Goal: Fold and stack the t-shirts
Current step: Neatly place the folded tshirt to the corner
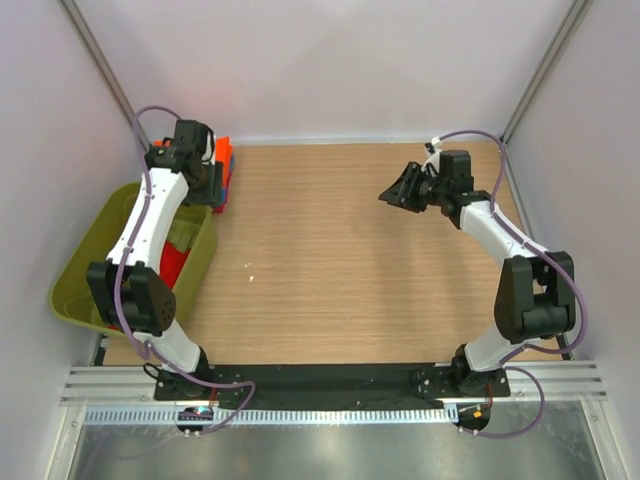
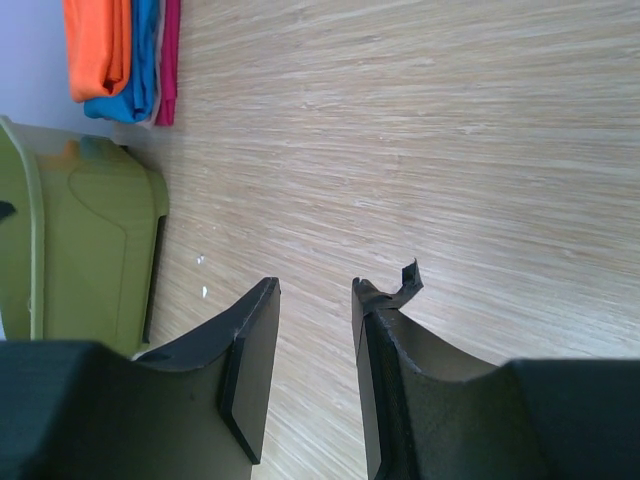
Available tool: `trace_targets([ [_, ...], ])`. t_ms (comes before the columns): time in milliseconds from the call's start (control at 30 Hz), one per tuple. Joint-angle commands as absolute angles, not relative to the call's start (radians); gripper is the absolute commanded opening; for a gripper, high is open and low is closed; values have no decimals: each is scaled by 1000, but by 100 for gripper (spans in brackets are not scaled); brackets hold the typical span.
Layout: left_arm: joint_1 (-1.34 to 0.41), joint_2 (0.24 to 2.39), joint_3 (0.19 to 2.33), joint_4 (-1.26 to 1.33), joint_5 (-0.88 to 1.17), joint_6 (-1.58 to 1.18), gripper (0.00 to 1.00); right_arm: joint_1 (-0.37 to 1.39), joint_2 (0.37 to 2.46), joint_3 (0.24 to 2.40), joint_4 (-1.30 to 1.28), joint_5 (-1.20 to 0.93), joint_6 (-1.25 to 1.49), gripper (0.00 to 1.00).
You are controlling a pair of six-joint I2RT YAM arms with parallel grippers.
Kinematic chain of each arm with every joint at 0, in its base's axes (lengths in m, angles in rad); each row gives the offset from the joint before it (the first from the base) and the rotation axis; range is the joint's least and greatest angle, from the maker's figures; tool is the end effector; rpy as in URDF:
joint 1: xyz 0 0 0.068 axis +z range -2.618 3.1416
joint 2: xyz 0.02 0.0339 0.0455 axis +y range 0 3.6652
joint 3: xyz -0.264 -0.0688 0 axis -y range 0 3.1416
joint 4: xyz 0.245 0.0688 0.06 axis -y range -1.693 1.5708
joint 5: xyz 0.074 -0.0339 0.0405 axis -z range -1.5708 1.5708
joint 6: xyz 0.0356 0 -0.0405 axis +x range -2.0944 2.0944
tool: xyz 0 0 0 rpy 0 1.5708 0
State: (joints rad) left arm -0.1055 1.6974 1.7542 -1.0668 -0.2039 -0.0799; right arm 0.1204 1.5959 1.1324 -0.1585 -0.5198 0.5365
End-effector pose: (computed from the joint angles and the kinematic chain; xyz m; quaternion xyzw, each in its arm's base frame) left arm 0.3512 -0.0299 0.3570 -0.0159 0.9562 0.0719 0.2832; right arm 0.3531 0.0605 0.2604 0.0627 0.8654 0.3588 0.3441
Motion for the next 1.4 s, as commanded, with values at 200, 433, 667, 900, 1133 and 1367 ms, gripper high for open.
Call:
trace_targets([
  [200,-110,1609,1540,-1049,-155,-129,56,120,1483,1108,-143,-534,568,42],
  [433,-110,1655,1508,-999,-160,-205,32,120,1440,1094,-161,-519,561,42],
  [667,-110,1747,1597,-1006,-207,-276,19,120,1407,1071,-179,-512,543,42],
  [900,-110,1784,1696,-1060,-216,-318,36,118,1402,1071,-196,-508,537,42],
  [1133,-115,1681,1776,-1094,-238,-296,62,121,1368,1106,-253,-502,520,100],
  [1367,-133,1488,1740,-928,62,-302,100,121,1302,1230,-475,-509,486,100],
])
